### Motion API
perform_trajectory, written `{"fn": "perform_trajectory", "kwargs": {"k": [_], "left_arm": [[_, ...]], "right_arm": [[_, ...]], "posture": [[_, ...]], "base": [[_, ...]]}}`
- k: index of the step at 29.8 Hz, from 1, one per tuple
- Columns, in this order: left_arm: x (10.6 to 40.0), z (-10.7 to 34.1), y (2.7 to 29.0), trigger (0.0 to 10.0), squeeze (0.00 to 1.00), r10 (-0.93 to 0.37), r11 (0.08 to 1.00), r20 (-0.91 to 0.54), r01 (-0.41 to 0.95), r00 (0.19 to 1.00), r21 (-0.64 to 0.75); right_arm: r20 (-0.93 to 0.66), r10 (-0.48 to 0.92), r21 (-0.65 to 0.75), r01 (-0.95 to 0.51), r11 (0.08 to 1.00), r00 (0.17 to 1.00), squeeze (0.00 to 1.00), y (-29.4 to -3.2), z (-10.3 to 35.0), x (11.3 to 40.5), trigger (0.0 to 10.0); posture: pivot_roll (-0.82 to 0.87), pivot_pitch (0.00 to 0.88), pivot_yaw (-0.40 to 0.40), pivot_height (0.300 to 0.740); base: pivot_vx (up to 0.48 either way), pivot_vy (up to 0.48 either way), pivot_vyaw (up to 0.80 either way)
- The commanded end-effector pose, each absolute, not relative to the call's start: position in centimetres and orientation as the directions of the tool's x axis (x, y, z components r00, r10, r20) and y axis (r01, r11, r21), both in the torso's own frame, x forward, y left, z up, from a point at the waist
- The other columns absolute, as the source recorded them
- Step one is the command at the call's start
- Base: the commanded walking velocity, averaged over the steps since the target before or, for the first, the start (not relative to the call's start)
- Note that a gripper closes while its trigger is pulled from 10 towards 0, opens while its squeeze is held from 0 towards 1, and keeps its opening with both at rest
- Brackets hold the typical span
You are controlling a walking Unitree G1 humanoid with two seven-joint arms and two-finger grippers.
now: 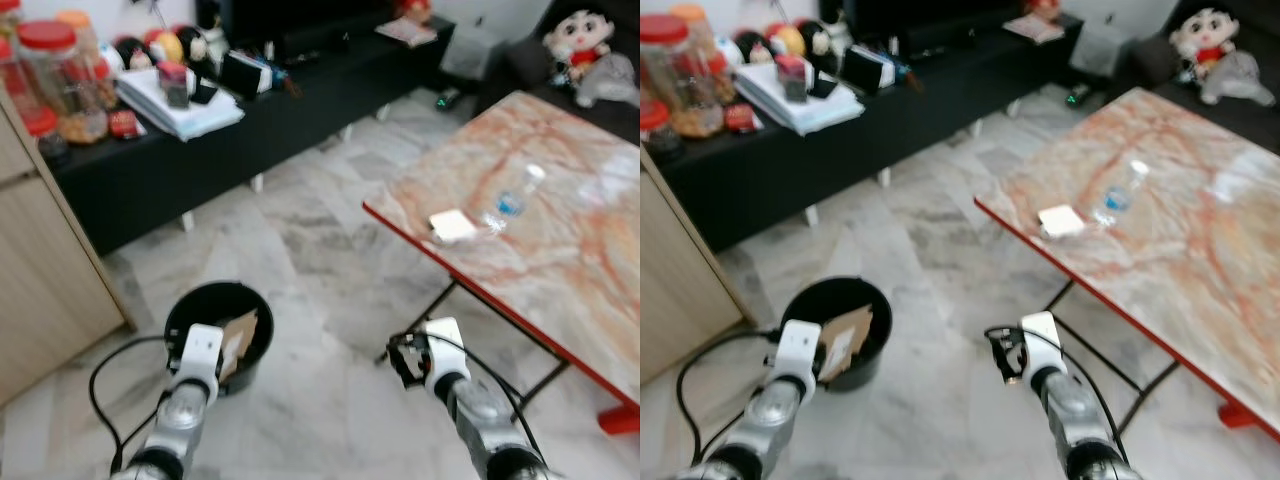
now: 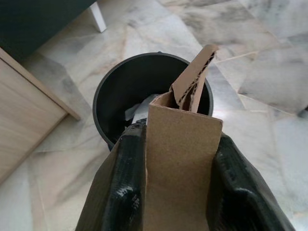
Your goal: Picking trash to rubbish bin
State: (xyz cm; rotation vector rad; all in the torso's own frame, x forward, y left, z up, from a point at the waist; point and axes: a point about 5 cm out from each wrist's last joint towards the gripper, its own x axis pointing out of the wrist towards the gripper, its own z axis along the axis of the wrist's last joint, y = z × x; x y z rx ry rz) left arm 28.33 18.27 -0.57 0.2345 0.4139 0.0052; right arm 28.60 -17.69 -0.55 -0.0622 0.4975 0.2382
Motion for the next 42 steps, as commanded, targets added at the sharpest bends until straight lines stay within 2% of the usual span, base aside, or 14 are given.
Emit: {"fn": "perform_trajectory", "kwargs": {"k": [1,20,31,42], "left_arm": [[28.32,-0.64,17.09,10.0,0.0,0.017,0.976,-0.389,0.07,0.921,0.207],[28.08,-0.86,17.0,10.0,0.0,0.019,0.974,-0.392,0.07,0.92,0.213],[28.03,-0.98,16.89,10.0,0.0,0.015,0.977,-0.401,0.073,0.916,0.201],[27.84,-1.22,16.63,10.0,0.0,0.01,0.976,-0.413,0.081,0.911,0.201]], "right_arm": [[-0.489,0.187,-0.009,-0.219,0.976,0.852,0.0,-18.72,-0.68,28.3,10.0],[-0.499,0.203,0.012,-0.227,0.974,0.843,0.0,-18.88,-1.02,27.84,10.0],[-0.498,0.204,0.028,-0.219,0.975,0.843,0.0,-18.67,-1.08,27.85,10.0],[-0.477,0.216,0.034,-0.228,0.973,0.852,0.0,-18.1,-0.92,28.03,10.0]], "posture": [[0.07,0.158,-0.174,0.74],[0.08,0.151,-0.177,0.74],[0.08,0.136,-0.175,0.74],[0.08,0.122,-0.175,0.74]], "base": [[0.266,0.0,0.8],[0.0,0.0,0.77],[0.0,0.0,0.0],[0.288,0.0,0.0]]}}
